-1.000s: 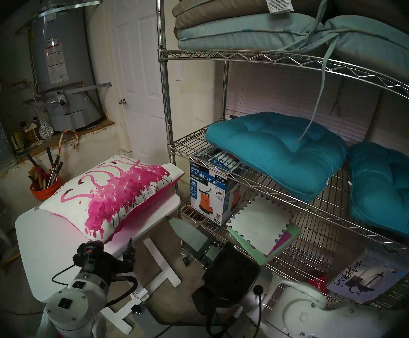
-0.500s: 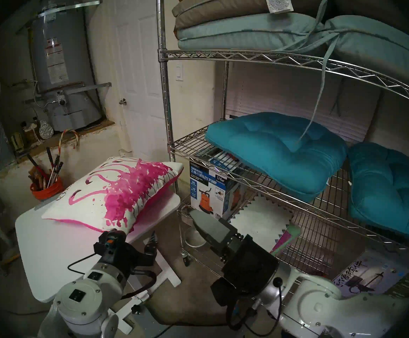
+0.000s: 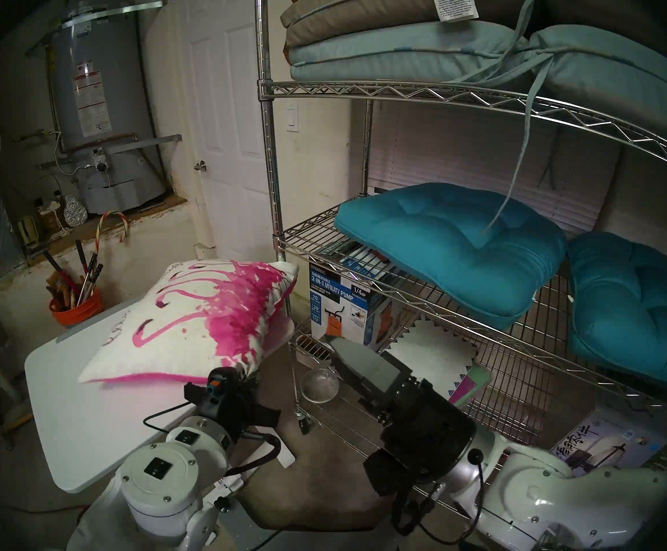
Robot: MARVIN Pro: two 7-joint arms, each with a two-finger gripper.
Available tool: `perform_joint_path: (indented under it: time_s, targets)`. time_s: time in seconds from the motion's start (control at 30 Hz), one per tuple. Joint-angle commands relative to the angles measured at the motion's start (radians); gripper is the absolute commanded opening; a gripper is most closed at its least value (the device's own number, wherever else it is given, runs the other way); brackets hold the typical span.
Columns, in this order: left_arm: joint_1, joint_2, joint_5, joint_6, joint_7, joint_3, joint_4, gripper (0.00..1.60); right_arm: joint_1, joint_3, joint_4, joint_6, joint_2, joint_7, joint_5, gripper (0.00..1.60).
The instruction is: Take cushion off the shelf
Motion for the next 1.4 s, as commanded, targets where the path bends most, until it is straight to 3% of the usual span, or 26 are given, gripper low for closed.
perform_joint_path:
  time_s: [0.0, 0.13, 0.3, 0.37, 0.43, 0.57, 0.77, 0.97, 1.1, 1.13, 1.17, 1.23, 1.37]
  targets:
    - [-0.064, 0.019, 0.015, -0.023, 0.123, 0.015, -0.027, 0.00, -0.036, 0.034, -0.003, 0.017, 0.052, -0.063, 0.046, 1.60]
    - [-0.051, 0.009, 0.033, -0.025, 0.170, 0.006, -0.031, 0.00, -0.047, 0.042, -0.002, 0.016, 0.066, -0.082, 0.066, 1.60]
    - [0.006, 0.019, 0.046, -0.037, 0.286, -0.024, -0.033, 0.00, -0.060, 0.052, -0.008, 0.005, 0.086, -0.108, 0.098, 1.60]
    - [0.024, 0.010, 0.065, -0.040, 0.275, -0.037, -0.038, 0.00, -0.059, 0.051, -0.007, 0.001, 0.086, -0.109, 0.100, 1.60]
    - [0.057, 0.030, 0.053, -0.056, 0.346, -0.044, -0.042, 0.00, -0.061, 0.052, -0.007, -0.007, 0.092, -0.113, 0.108, 1.60]
    - [0.107, 0.044, 0.053, -0.078, 0.409, -0.060, -0.054, 0.00, -0.055, 0.046, -0.006, -0.024, 0.084, -0.105, 0.105, 1.60]
    - [0.168, 0.053, 0.070, -0.102, 0.443, -0.086, -0.085, 0.00, -0.048, 0.042, -0.005, -0.043, 0.070, -0.094, 0.100, 1.60]
    - [0.261, 0.105, 0.081, -0.139, 0.497, -0.114, -0.106, 0.00, -0.047, 0.038, 0.005, -0.056, 0.058, -0.087, 0.097, 1.60]
    - [0.334, 0.121, 0.079, -0.163, 0.541, -0.167, -0.106, 0.00, -0.051, 0.035, 0.013, -0.060, 0.054, -0.088, 0.097, 1.60]
    - [0.303, 0.134, 0.058, -0.133, 0.565, -0.164, -0.106, 0.00, -0.051, 0.034, 0.014, -0.060, 0.054, -0.088, 0.097, 1.60]
    - [0.360, 0.130, 0.072, -0.166, 0.565, -0.192, -0.106, 0.00, -0.052, 0.031, 0.014, -0.062, 0.052, -0.087, 0.095, 1.60]
    - [0.339, 0.138, 0.053, -0.147, 0.586, -0.192, -0.106, 0.00, -0.052, 0.029, 0.014, -0.064, 0.050, -0.086, 0.093, 1.60]
    - [0.404, 0.141, 0.040, -0.171, 0.628, -0.247, -0.106, 0.00, -0.051, 0.014, 0.013, -0.073, 0.039, -0.080, 0.079, 1.60]
